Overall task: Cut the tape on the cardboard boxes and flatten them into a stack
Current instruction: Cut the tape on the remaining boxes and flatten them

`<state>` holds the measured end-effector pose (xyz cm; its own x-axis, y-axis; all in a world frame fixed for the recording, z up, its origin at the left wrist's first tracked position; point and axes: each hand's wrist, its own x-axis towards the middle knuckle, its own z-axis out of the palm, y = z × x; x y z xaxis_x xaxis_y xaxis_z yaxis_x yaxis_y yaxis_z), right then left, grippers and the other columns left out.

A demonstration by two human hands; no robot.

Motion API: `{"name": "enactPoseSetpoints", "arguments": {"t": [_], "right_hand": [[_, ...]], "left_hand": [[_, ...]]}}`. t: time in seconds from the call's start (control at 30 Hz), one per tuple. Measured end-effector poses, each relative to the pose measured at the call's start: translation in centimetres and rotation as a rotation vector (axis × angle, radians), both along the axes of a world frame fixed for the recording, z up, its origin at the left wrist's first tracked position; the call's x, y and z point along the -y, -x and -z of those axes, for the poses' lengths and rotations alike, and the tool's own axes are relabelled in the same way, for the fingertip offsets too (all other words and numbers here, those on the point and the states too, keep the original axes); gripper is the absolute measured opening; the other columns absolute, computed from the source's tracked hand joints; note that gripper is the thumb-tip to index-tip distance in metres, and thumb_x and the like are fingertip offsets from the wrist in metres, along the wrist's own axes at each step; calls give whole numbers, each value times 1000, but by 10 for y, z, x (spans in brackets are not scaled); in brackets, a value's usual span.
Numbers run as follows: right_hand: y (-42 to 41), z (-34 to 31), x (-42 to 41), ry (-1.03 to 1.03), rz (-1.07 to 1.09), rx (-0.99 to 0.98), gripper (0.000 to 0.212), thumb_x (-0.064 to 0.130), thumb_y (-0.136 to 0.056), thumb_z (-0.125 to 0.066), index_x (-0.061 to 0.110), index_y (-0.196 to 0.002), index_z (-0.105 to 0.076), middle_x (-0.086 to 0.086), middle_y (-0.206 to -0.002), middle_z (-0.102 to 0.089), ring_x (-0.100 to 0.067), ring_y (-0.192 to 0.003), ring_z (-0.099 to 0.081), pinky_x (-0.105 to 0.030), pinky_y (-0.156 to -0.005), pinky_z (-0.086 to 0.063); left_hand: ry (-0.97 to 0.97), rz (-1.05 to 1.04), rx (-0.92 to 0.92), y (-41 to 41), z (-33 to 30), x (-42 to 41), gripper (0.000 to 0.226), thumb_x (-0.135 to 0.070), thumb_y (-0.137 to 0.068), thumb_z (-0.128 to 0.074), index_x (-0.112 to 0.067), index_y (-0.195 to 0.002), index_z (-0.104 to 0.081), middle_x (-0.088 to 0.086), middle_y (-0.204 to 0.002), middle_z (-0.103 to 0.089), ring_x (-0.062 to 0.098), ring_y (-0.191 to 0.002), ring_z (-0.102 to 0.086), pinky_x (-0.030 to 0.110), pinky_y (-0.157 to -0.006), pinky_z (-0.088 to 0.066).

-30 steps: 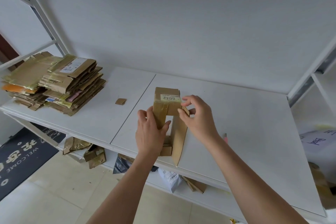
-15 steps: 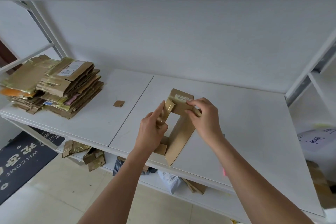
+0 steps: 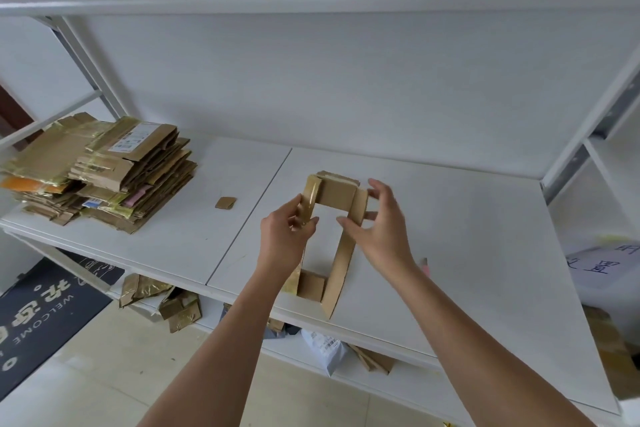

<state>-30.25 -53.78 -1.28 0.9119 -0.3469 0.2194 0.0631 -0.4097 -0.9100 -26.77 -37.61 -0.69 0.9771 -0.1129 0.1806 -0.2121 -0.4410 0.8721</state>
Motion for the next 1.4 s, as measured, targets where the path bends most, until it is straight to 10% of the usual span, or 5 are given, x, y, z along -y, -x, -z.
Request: {"name": "enactPoseSetpoints", "arguments": {"t": [0.3,0.57,1.0,1.2,1.4], "right_hand": [[29,37,-26,50,-335,-397,13,15,-97,-54,14,-109,-58,3,-91,-66,-9,-81,-64,-27,-75,-55],[6,33,-26,316,-255,-296,21,21,-103,-50,8,-116,-59,-1,-88,-63,-13,-75,-62,-24,-65,-54],[-6,23,-12,355,-272,-355,36,19,-103,-48,9,-137,-49,4,-94,-57,-9,-74,-58,-14,-61,-43],[-6,-6,-5,731,-232,-298,38,13,-103,-42,27,-138,-50,2,-80,-51,-23,-72,-52,-31,-63,-39],[-3,-9,-6,892,-259,-306,62,2,-97,-42,47,-140,-47,5,-106,-69,-20,-94,-65,-29,-65,-38]], "left_hand": [[29,-242,-168,-1,5,-13,35,-25,-85,-76,-36,-115,-60,-5,-92,-62,14,-81,-62,33,-73,-55],[-167,-204,-428,15,25,-6,127,-18,-79,-79,-46,-147,25,6,-100,-61,29,-90,-65,48,-79,-57],[266,112,-639,17,25,-36,91,24,-82,-50,-36,-143,-21,12,-121,-55,33,-109,-60,42,-78,-60],[489,-305,-489,16,36,-34,89,2,-85,-70,-34,-148,-19,10,-134,-52,28,-116,-60,43,-89,-57],[-347,-574,-118,11,22,-46,107,-20,-74,-84,-21,-153,-12,15,-150,-23,36,-130,-39,44,-114,-31]]}}
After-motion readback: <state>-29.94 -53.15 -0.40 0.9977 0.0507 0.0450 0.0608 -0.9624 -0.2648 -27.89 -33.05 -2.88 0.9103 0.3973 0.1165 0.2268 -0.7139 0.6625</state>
